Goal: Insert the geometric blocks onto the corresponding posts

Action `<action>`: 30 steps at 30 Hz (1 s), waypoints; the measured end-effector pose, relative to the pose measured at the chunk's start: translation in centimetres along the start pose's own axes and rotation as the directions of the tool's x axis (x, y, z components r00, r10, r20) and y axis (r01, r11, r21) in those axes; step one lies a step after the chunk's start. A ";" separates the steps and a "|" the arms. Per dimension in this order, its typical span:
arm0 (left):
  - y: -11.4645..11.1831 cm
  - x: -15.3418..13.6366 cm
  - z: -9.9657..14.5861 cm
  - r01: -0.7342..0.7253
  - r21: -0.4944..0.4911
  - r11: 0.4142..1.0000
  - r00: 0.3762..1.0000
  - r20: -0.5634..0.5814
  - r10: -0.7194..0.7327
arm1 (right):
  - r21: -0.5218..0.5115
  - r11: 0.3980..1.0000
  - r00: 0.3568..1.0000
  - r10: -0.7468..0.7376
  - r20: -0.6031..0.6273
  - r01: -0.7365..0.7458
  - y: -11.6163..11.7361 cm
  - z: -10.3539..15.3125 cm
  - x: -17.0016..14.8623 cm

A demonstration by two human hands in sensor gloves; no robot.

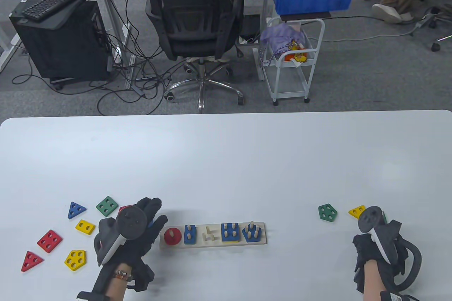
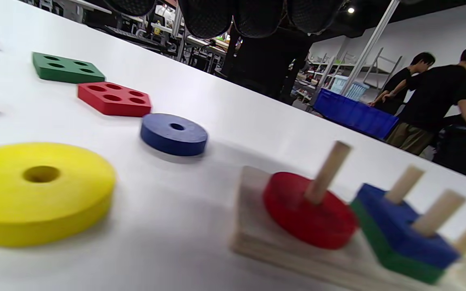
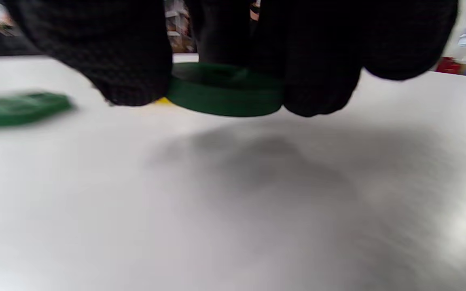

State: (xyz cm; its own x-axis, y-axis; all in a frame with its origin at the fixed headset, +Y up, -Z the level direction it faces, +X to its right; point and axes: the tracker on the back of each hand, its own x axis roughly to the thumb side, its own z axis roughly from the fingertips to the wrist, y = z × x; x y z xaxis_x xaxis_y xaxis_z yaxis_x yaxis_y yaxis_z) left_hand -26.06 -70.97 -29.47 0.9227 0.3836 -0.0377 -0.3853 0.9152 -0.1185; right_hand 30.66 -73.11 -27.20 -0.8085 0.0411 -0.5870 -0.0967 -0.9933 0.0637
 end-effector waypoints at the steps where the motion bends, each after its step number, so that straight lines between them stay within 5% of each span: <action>1: 0.1 0.4 0.2 -0.039 -0.002 0.999 0.999 0.020 0.039 | -0.028 0.998 0.996 -0.048 0.069 0.050 -0.7 0.7 0.8; 5: -0.2 2.3 0.8 -0.196 -0.050 0.979 0.974 0.102 0.201 | -0.059 0.967 0.914 -0.213 0.346 0.248 -2.7 3.4 4.1; 9: -1.6 5.0 1.5 -0.294 -0.244 0.924 0.913 0.213 0.347 | 0.022 0.913 0.716 -0.334 0.613 0.406 -3.9 6.5 7.5; 14: -4.0 8.8 2.5 -0.416 -0.456 0.787 0.797 0.235 0.557 | 0.191 0.850 0.413 -0.420 0.808 0.490 -3.8 10.7 12.2; 18: -5.9 11.0 2.6 -0.481 -0.594 0.645 0.718 0.155 0.678 | 0.276 0.818 0.258 -0.448 0.856 0.504 -3.2 13.5 15.1; 21: -7.0 11.4 2.4 -0.528 -0.623 0.577 0.687 0.086 0.722 | 0.299 0.801 0.209 -0.458 0.864 0.518 -2.9 14.8 16.1; 27: -8.6 11.4 2.5 -0.681 -0.671 0.294 0.496 -0.128 0.859 | 0.282 0.793 0.182 -0.437 0.881 0.540 -2.3 16.3 16.8; 30: -8.3 11.0 2.4 -0.700 -0.609 0.373 0.523 -0.081 0.849 | 0.334 0.822 0.150 -0.444 0.884 0.461 -2.0 16.3 16.9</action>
State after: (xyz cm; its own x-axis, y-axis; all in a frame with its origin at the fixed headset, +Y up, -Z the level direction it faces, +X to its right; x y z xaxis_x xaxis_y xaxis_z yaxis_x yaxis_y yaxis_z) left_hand -12.77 -74.08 -26.51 0.1561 0.9671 -0.2007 -0.7831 -0.0026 -0.6219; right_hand 7.76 -68.62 -24.12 -0.5915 0.5424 0.5966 -0.6463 -0.7614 0.0514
